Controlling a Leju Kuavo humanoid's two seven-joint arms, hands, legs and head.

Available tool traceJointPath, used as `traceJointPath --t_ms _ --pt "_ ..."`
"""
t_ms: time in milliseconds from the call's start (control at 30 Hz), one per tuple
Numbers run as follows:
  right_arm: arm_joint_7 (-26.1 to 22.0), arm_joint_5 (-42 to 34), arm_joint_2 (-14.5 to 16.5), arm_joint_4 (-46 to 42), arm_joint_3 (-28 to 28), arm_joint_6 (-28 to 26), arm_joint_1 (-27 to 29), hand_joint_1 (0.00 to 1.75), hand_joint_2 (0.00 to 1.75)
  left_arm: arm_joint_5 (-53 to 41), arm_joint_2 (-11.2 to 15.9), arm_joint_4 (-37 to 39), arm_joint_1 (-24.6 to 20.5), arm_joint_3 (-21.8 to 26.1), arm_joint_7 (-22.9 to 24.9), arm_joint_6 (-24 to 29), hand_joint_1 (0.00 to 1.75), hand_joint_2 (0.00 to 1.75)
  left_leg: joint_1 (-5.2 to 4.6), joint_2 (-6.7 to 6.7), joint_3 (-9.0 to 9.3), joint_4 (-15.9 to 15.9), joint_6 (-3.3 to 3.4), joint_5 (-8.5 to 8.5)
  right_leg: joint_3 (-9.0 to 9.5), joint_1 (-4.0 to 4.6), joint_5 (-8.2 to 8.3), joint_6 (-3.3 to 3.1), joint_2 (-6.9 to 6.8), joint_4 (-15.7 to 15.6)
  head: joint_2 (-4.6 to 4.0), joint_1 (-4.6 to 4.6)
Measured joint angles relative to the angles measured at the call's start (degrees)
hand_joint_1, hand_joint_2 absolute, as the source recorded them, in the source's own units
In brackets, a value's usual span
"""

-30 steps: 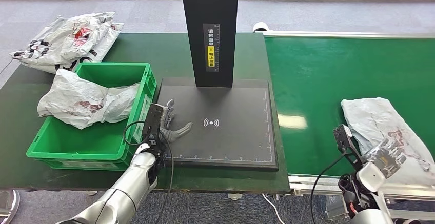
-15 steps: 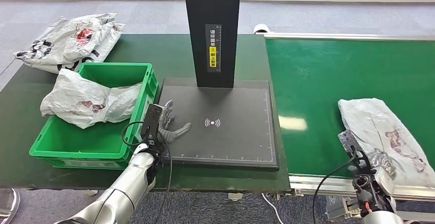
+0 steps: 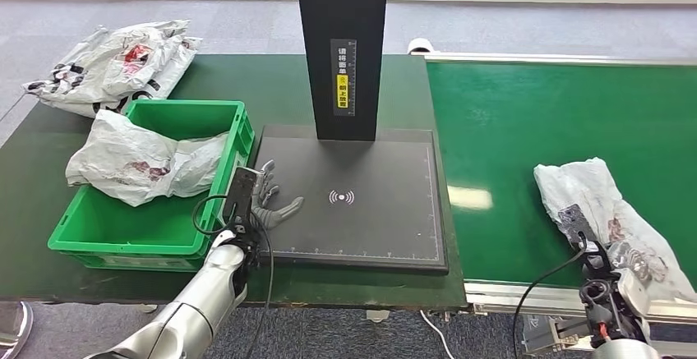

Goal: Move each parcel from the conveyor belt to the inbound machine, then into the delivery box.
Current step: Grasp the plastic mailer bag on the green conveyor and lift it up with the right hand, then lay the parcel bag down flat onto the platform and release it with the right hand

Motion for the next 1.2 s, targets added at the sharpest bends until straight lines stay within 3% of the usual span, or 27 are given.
traceJointPath --t_ms 100,333,533,733,1000,1100,1200 --pt "-4.78 -5.16 1.81 -5.09 0.12 0.54 1.34 1.75 1.75 -1.48 0.22 -0.24 0.00 0.03 0.10 1.97 0.00 1.75 -0.01 0.04 -0.04 -0.01 -0.01 0.00 -0.10 0.01 0.00 0.00 0.03 0.03 0.01 0.00" --pt "-9.30 -11.03 6.05 -16.80 1.82 -0.35 3.24 1.75 1.75 -3.96 0.49 -0.58 -0.16 0.03 0.33 5.50 0.00 1.75 -0.01 0.04 -0.18 -0.02 -0.07 0.06 -0.32 -0.01 0.01 -0.02 0.07 0.17 -0.01 0.00" --pt "-12.47 -18.25 9.92 -27.72 9.93 -5.78 2.84 1.75 1.75 -6.73 0.55 -0.82 -1.63 0.11 0.83 9.82 0.00 1.75 -0.01 0.10 -0.28 -0.03 -0.11 0.12 -0.44 0.00 0.03 -0.04 0.13 0.23 0.01 -0.01" --pt "-11.66 -20.52 12.48 -34.06 24.13 -9.23 0.98 1.75 1.75 -8.33 0.73 -1.27 -2.01 0.50 0.12 12.15 0.00 1.75 0.00 0.12 -0.32 -0.02 -0.10 0.14 -0.60 0.01 0.02 -0.06 0.20 0.28 0.00 -0.02" --pt "-12.07 -22.17 12.87 -36.49 30.80 -9.76 0.60 1.75 1.75 -8.78 1.00 -1.29 -2.04 1.36 0.00 12.29 0.00 1.75 0.01 -0.09 -0.48 -0.01 -0.12 0.17 -0.60 -0.05 0.02 -0.05 -0.04 0.27 0.00 0.00" --pt "-11.96 -20.53 14.08 -37.25 33.43 -8.19 0.45 1.75 1.75 -8.94 0.99 -1.29 -2.12 1.42 -0.08 12.22 0.00 1.75 0.00 -0.01 -0.49 -0.01 -0.12 0.16 -0.64 -0.04 0.02 -0.05 0.04 0.27 0.00 0.00" --pt "-8.87 -19.17 16.60 -37.50 39.29 -2.39 0.40 1.75 1.75 -9.17 0.61 -1.29 -2.72 1.42 -0.63 11.72 0.00 1.75 0.01 0.18 -0.46 -0.01 -0.15 0.15 -0.73 -0.01 0.03 -0.06 0.24 0.27 0.00 -0.01"
